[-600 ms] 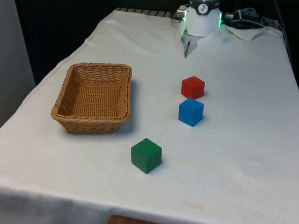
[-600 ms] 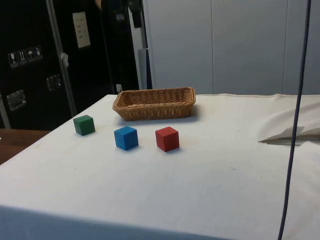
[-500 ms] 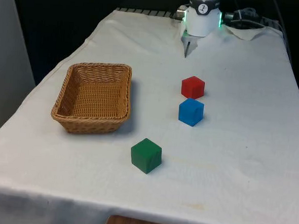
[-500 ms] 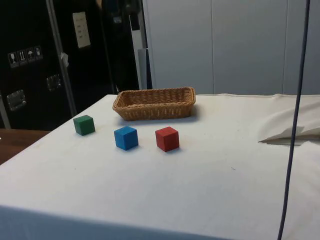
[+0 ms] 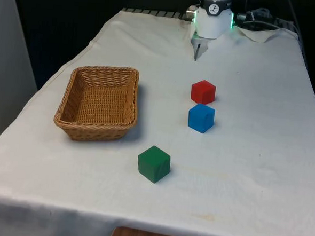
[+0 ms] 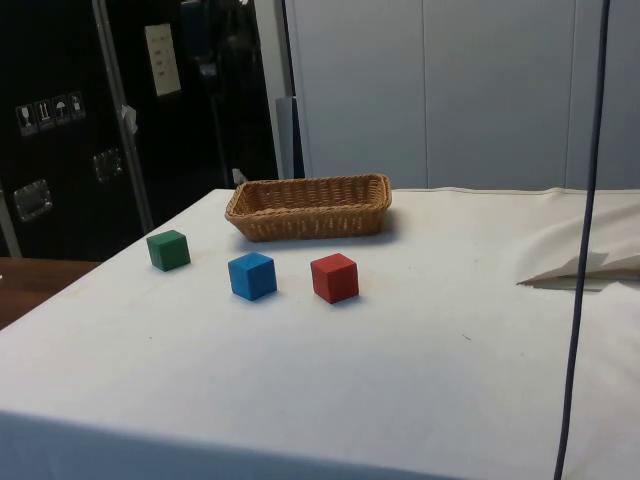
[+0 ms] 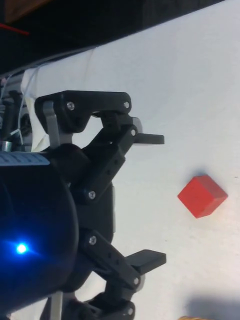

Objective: Pick up the blue cube and place it into the basket.

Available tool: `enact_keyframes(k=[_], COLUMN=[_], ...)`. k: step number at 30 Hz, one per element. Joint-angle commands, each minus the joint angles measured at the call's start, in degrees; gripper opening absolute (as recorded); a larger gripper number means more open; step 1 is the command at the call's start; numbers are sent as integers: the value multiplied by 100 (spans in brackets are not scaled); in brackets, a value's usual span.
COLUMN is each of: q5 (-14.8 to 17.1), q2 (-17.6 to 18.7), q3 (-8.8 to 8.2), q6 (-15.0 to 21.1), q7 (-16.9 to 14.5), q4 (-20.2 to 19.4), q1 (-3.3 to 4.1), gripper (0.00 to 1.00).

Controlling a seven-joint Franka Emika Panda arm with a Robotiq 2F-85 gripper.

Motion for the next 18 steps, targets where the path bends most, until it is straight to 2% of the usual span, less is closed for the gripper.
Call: enact_keyframes(k=[1,2,7,8,9,15,17,18], q5=[-34,-149,-309,-252,-327,-504,-476,-579], q2=[11,11,52,46,57,80,86,92], q3=[17,40,172,178,189,286,304,309], q6=[29,143,390,292,430,745,705,882], q7=[40,155,361,292,390,613,584,716], q4=[-6,-40,-178,-143,-206,-401,-401,-481], q1=[6,46,46,23,46,46,29,52], gripper=[100,100,100,100,100,100,100,100])
